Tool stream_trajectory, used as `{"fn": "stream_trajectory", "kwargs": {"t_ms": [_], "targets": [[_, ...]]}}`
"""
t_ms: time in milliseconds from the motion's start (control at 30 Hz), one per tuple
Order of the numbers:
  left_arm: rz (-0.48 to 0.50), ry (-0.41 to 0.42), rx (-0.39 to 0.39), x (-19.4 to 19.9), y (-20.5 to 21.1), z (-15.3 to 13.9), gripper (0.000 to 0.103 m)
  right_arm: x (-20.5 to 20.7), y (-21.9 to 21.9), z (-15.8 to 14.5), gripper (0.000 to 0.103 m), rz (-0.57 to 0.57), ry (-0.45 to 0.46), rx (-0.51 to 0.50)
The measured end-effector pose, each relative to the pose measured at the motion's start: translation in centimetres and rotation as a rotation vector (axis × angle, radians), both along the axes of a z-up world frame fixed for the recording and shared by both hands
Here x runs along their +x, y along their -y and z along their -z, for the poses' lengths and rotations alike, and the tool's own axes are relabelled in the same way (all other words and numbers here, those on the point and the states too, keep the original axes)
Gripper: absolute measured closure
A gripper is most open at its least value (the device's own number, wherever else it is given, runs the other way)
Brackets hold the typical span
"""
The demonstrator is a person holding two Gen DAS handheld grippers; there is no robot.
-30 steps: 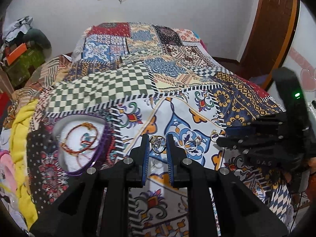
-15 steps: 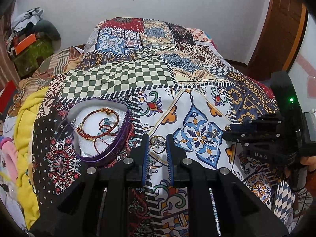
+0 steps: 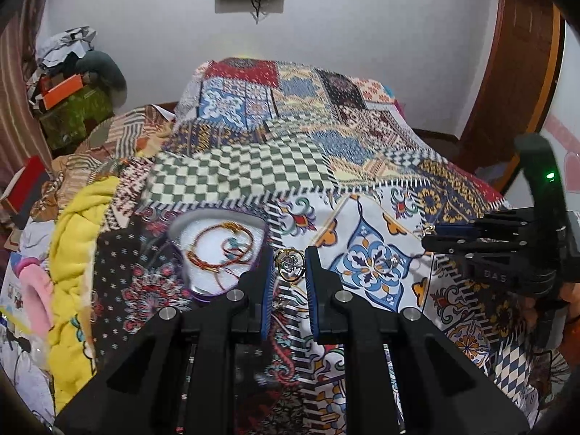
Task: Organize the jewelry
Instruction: 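Grasp the gold ring with the right tool while the left carries its earring to the tin, then release the silver earring into the heart tin with the left tool while the right drops the gold ring there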
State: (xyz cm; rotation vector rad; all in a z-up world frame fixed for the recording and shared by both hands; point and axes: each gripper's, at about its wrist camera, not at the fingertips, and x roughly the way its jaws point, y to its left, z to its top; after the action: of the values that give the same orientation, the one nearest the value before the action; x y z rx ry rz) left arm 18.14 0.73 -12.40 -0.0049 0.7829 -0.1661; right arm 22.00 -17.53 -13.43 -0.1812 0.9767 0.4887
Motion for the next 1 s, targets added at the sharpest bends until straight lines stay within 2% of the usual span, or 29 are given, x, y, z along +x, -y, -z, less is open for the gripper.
{"fn": "stream_trajectory", "kwargs": {"t_ms": [200, 533, 800, 1000], "targets": [[-0.03, 0.052, 0.002, -0.8, -1.4, -1.9, 0.088, -0.9, -2.7, -3.9, 0.085, -0.057, 0.1, 0.062], [-0.1, 0.14, 0.035, -1.9, -4.1, -4.3, 0.088, -1.0, -7.7, -7.0, 0.085, -0.154, 0.158, 0.199], [-0.127, 0.145, 0.035, -1.1, -5.8, -3.9, 0.088, -0.2, -10.6, -6.0, 0.085, -0.187, 0.149, 0.215], [-0.125, 0.1, 0.03, 0.2, -6.1, -1.8, 0.088, 0.9, -11.4, -3.8, 0.085, -0.19, 0.105, 0.197]]}}
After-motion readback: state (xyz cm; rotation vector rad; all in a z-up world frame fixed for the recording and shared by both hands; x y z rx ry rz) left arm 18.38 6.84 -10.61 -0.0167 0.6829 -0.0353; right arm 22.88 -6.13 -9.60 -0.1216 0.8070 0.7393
